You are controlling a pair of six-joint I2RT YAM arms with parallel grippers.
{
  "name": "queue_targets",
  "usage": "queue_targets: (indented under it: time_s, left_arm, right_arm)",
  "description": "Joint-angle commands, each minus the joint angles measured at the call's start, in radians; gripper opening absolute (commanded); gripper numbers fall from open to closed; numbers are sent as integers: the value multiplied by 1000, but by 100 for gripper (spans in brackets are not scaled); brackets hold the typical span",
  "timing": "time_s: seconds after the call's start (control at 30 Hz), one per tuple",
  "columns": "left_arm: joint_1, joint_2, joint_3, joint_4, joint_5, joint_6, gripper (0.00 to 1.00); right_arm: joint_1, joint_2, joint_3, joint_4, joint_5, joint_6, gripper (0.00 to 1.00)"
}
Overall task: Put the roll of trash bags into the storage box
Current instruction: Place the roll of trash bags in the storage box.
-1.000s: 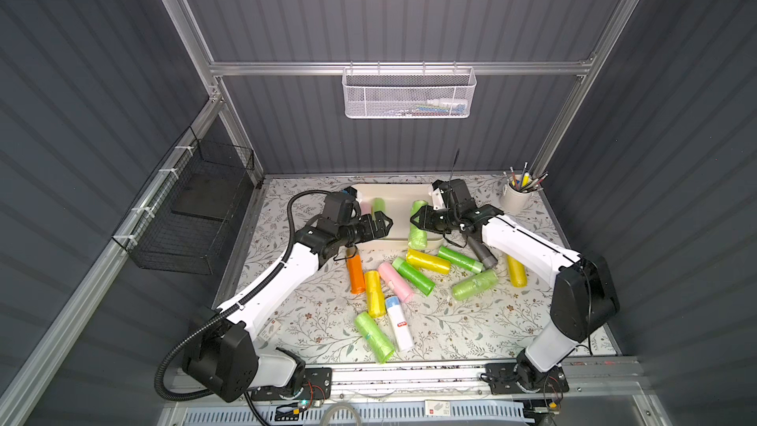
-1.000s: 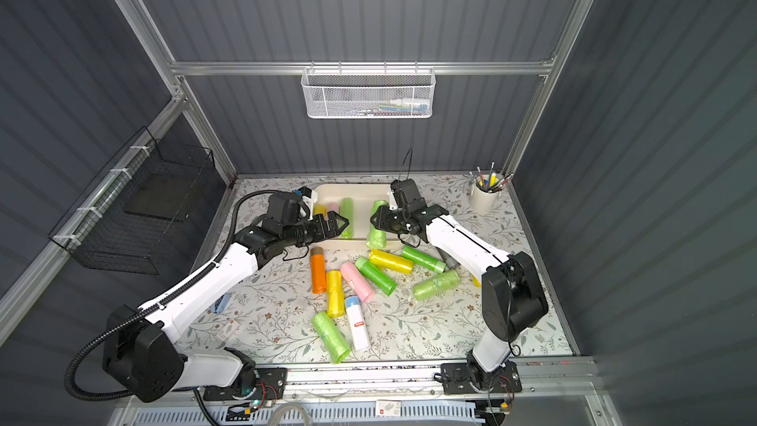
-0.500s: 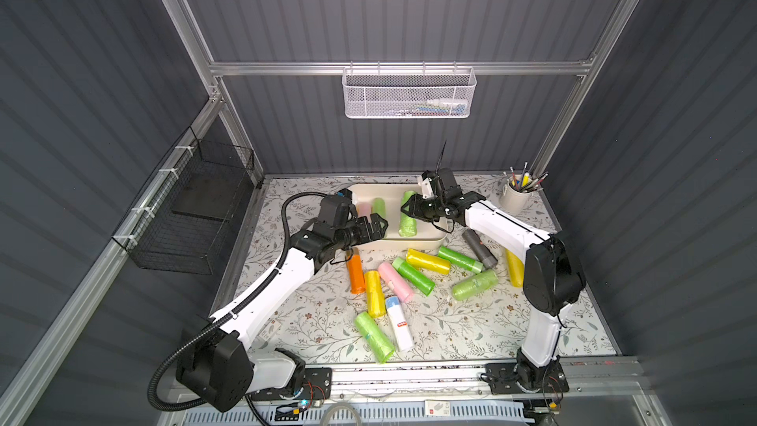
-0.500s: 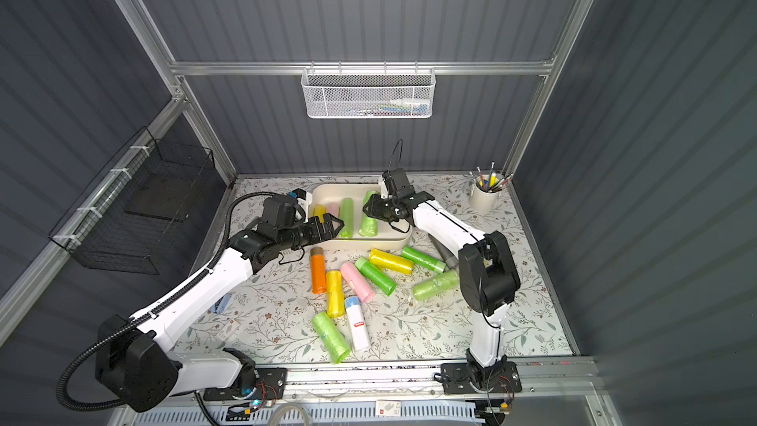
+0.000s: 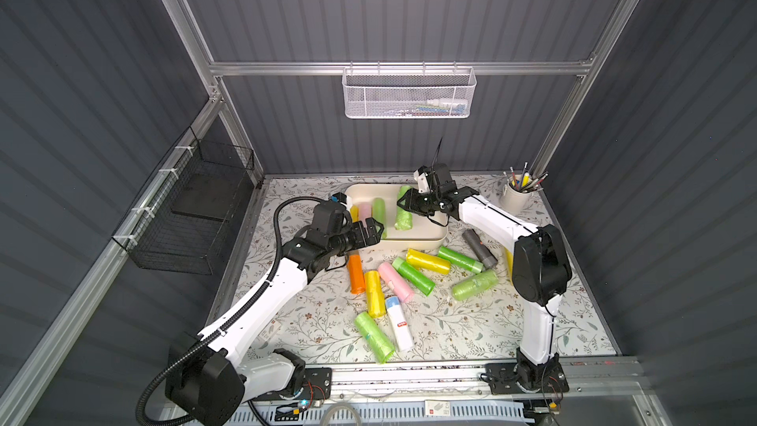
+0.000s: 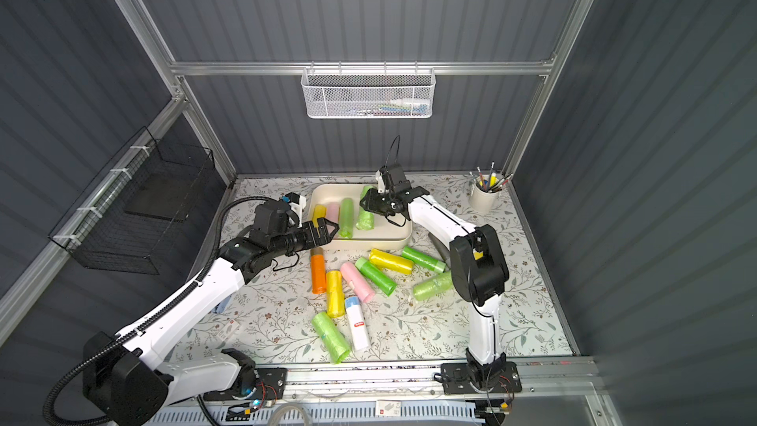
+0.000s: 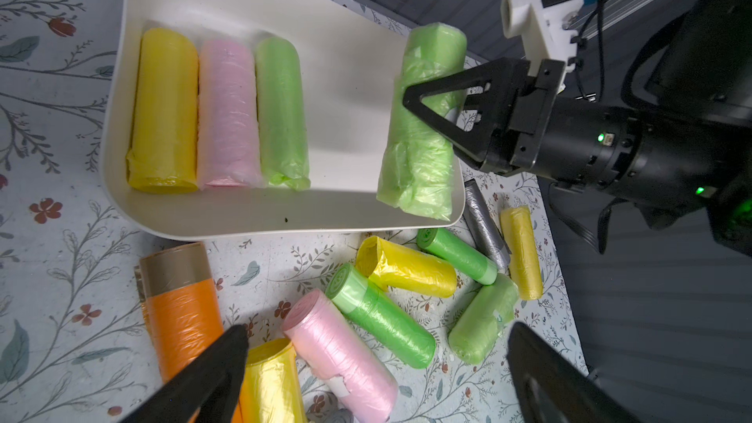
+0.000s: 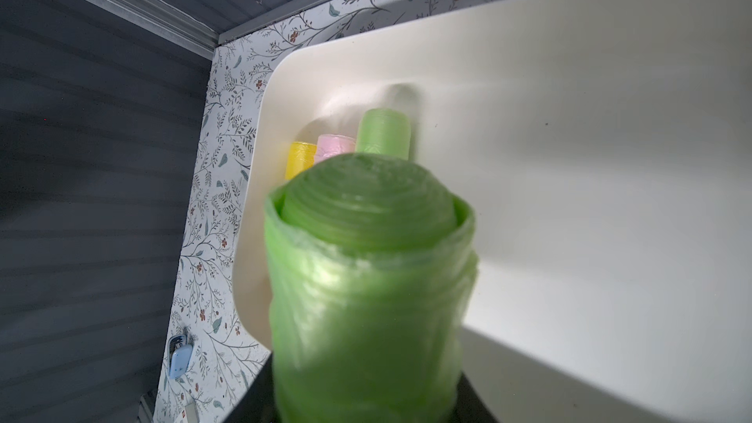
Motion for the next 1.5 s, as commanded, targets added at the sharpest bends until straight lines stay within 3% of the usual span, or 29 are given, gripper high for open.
queue_targets:
  time_s: [0.0,0.6,1.13,1.3,1.47]
  left_arm:
    - [5,-26,-18,-10,-2,-15,100]
    - [5,-28,-35,-18,13,-27,100]
    - [5,-1,-26,-31,25,-17,100]
    - [5,1,-37,-21,33,-24,100]
    - [5,1,-46,-21,48,-29,100]
  right_arm:
    - [-5,31,29,47,-17,9,37]
    - [-13,232,153,105,-83,51,37]
    - [-13,323,192,122,-102,85,37]
    - [-13,344,207,110,-110,92,48]
    - [-14,370,250,79,-147,111,53]
